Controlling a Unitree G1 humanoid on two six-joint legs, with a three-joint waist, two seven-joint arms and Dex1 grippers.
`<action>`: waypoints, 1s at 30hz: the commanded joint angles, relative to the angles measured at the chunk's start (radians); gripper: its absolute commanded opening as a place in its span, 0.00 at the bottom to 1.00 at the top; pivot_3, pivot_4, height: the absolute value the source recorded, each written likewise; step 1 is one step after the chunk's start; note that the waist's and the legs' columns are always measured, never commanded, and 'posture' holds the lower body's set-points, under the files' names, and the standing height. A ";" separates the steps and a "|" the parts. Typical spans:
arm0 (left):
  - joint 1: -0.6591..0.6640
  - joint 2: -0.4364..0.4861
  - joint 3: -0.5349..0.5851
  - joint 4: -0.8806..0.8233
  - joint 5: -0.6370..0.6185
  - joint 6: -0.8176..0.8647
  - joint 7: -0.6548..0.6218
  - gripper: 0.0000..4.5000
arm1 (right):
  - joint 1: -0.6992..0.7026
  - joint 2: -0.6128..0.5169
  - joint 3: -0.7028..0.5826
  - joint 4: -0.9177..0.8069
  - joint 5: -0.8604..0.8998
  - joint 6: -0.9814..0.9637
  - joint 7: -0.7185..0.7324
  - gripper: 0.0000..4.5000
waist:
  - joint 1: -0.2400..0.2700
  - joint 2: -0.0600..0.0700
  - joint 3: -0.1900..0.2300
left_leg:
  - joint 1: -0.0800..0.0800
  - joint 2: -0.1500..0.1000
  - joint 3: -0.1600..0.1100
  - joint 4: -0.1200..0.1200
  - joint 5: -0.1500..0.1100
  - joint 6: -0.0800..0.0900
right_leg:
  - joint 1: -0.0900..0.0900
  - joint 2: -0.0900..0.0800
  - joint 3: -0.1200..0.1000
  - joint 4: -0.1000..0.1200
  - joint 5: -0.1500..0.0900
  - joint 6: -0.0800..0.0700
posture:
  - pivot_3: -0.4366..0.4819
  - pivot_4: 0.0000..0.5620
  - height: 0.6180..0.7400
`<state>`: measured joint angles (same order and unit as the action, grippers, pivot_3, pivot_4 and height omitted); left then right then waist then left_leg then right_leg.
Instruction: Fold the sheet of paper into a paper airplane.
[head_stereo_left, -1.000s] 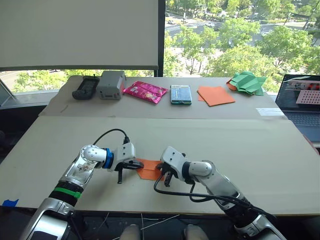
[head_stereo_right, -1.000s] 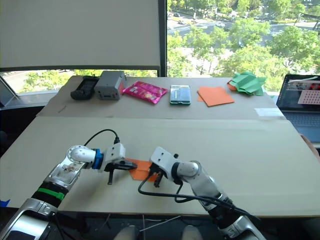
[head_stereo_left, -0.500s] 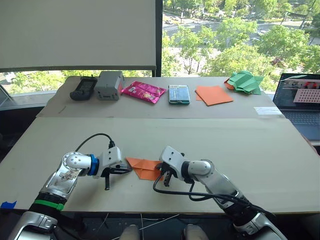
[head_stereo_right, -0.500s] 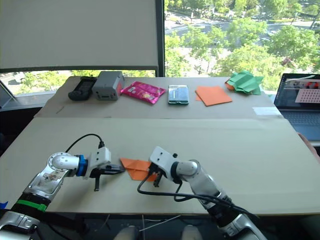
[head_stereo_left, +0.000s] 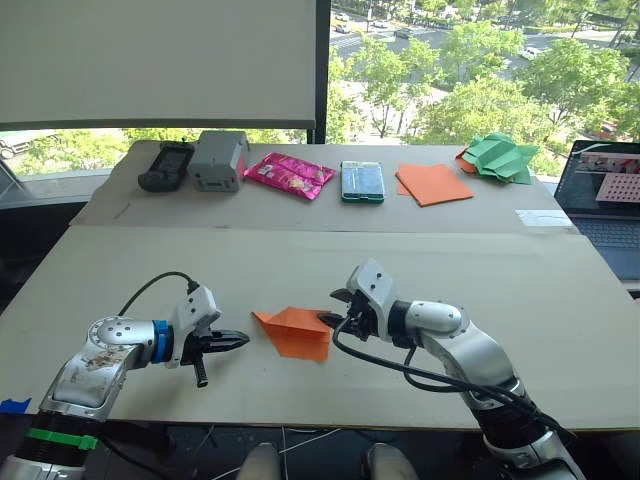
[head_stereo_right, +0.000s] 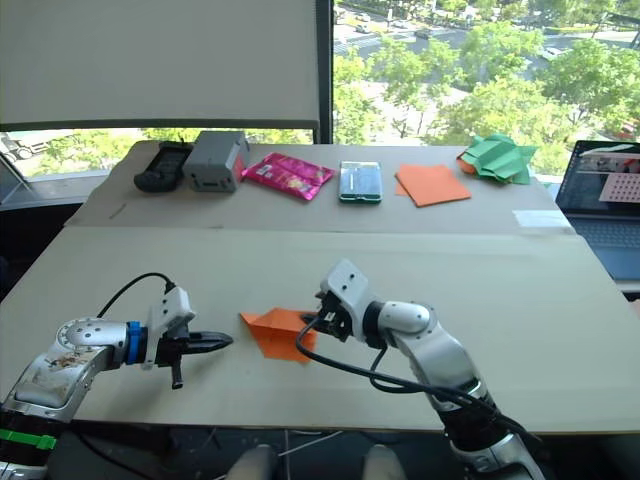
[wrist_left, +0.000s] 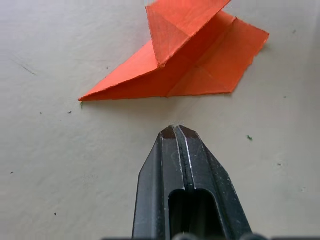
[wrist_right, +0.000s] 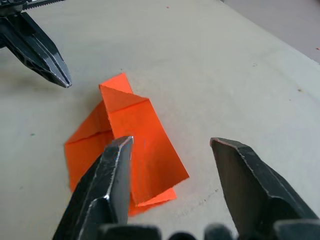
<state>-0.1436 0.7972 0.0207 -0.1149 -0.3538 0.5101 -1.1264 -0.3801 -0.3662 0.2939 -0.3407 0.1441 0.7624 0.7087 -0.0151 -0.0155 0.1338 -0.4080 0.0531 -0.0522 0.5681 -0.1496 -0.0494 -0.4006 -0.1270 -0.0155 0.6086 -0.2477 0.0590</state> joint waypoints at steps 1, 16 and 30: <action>0.008 0.004 0.051 -0.052 -0.049 0.032 0.019 0.00 | -0.010 0.012 -0.034 0.011 0.050 0.012 0.003 0.65 | 0.005 0.000 0.002 | -0.001 0.000 0.000 0.000 0.000 0.000 | 0.000 0.000 0.000 -0.001 0.000 0.000 | 0.48 0.27 0.69; 0.061 0.007 0.049 -0.072 -0.052 0.006 0.040 0.00 | -0.038 0.078 -0.123 0.154 0.223 0.127 0.012 0.65 | 0.004 0.001 0.004 | -0.003 0.000 0.001 0.000 0.000 0.000 | 0.000 0.000 0.000 -0.008 0.001 0.000 | 0.48 0.27 0.69; 0.080 -0.013 0.040 -0.087 -0.054 0.009 0.072 0.00 | -0.060 0.065 -0.161 0.208 0.286 0.220 -0.009 0.65 | 0.004 0.000 0.004 | -0.003 0.000 0.001 0.001 0.000 0.000 | 0.000 0.000 0.001 -0.007 0.001 0.000 | 0.48 0.27 0.69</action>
<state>-0.0634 0.7850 0.0494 -0.1625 -0.3950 0.5282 -1.0630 -0.4267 -0.3042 0.1486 -0.1101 0.4054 0.9681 0.7043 -0.0112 -0.0150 0.1380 -0.4108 0.0528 -0.0515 0.5690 -0.1495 -0.0494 -0.4007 -0.1267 -0.0149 0.6020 -0.2467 0.0589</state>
